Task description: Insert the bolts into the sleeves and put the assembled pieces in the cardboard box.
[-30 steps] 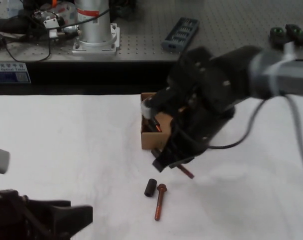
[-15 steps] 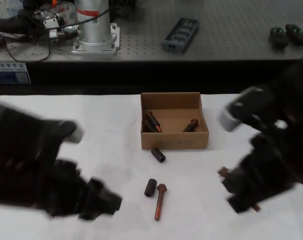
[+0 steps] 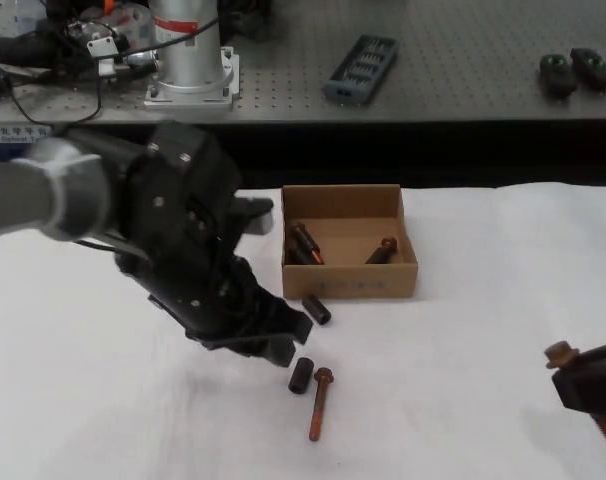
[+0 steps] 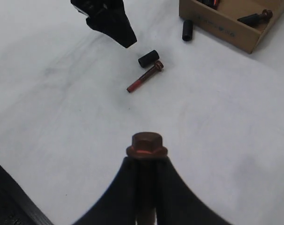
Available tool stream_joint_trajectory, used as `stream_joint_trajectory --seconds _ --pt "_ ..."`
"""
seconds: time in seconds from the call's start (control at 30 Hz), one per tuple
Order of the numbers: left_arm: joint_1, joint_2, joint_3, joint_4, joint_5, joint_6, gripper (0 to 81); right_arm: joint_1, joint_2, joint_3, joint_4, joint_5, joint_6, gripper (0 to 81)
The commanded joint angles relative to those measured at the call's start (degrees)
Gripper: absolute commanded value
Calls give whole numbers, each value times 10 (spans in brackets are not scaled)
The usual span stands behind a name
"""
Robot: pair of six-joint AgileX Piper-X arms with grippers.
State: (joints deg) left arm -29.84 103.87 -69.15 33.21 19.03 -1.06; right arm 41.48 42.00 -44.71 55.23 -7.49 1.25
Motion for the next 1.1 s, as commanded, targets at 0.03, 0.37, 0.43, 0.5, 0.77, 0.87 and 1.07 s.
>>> stream_joint_trajectory --seconds 0.03,0.37,0.43,0.5,0.77,0.87,1.07 --pt "-20 16 -17 8 -34 11 347 -3 -5 -1 3 1 2 16" --pt "-55 49 -22 -53 -97 -2 347 -3 -5 -1 12 -12 0 16" --pt "-55 53 -22 -54 -97 -4 347 -3 -5 -1 13 -12 0 16" --pt "-55 56 -23 -56 -99 -4 347 -3 -5 -1 13 -12 0 16" --pt "-55 56 -23 -97 -99 3 239 -3 -5 -1 14 -19 0 16" --pt "-55 64 -23 -106 -97 3 246 -3 -5 -1 14 -24 0 16" --pt "-55 82 -26 -27 -89 3 312 -3 -5 -1 14 -23 -9 16"
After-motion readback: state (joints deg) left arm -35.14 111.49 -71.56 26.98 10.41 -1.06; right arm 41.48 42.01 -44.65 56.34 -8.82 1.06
